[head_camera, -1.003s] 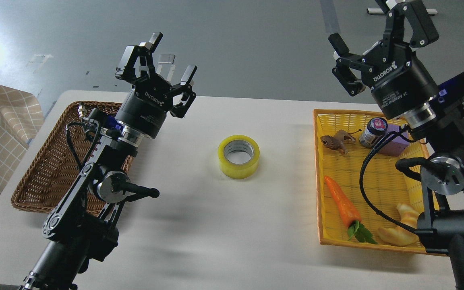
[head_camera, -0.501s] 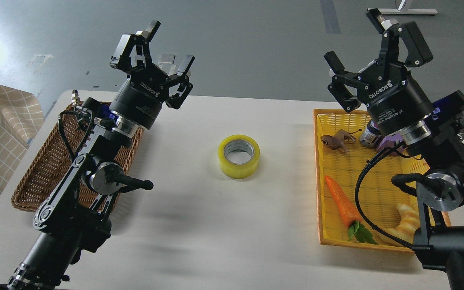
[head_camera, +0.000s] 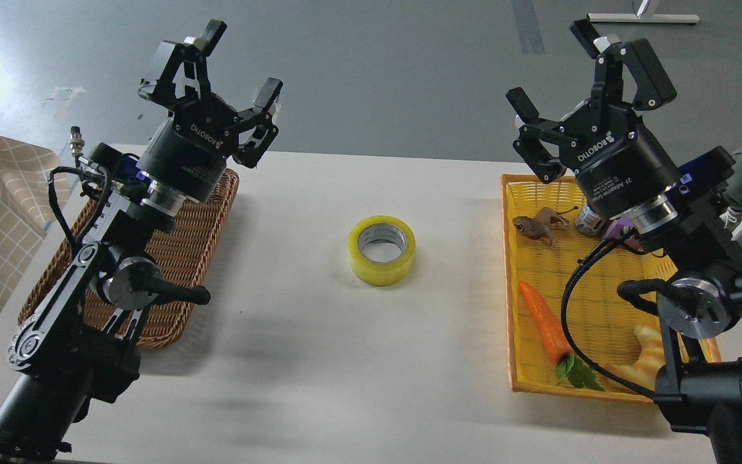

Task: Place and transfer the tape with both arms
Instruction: 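Reach the left gripper toward the tape roll on the table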

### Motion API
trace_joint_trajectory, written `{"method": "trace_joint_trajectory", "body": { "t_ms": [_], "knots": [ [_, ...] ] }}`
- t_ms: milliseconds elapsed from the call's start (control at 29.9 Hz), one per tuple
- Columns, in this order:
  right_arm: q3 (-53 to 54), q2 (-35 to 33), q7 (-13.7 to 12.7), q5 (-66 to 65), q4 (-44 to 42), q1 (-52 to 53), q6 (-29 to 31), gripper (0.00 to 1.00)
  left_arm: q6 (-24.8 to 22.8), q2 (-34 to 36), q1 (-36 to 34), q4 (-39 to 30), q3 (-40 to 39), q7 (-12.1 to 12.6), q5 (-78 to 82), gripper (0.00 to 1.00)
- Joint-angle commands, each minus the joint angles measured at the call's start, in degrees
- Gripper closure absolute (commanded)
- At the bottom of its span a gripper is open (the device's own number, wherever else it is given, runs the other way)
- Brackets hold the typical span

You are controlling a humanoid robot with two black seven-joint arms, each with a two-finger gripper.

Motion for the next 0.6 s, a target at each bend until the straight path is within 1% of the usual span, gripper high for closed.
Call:
{"method": "trace_joint_trajectory", "body": {
  "t_ms": [0,234,334,368,468,568],
  "knots": [
    [0.00,0.00,0.00,0.00,-0.02,-0.01,0.00,0.00,-0.07,-0.02,0.24,0.07,0.34,-0.06,0.00,0.02],
    [0.00,0.00,0.00,0.00,-0.02,0.17,0.00,0.00,0.46,0.24,-0.03,0.25,1.04,0.56,0.88,0.02],
    [0.00,0.00,-0.09,0.00,-0.37,1.39,0.00,0.00,0.63,2.26,-0.73,0.25,2.01,0.82,3.68,0.02],
    [0.00,0.00,0.00,0.00,-0.46,1.74,0.00,0.00,0.63,3.75,-0.64,0.16,2.79,1.78,6.13,0.02],
    [0.00,0.00,0.00,0.00,-0.46,1.92,0.00,0.00,0.63,5.16,-1.08,-0.36,6.30,3.45,11.14,0.02],
    [0.00,0.00,0.00,0.00,-0.46,1.84,0.00,0.00,1.42,5.08,-1.08,-0.37,7.28,3.89,16.06,0.02]
  ]
}}
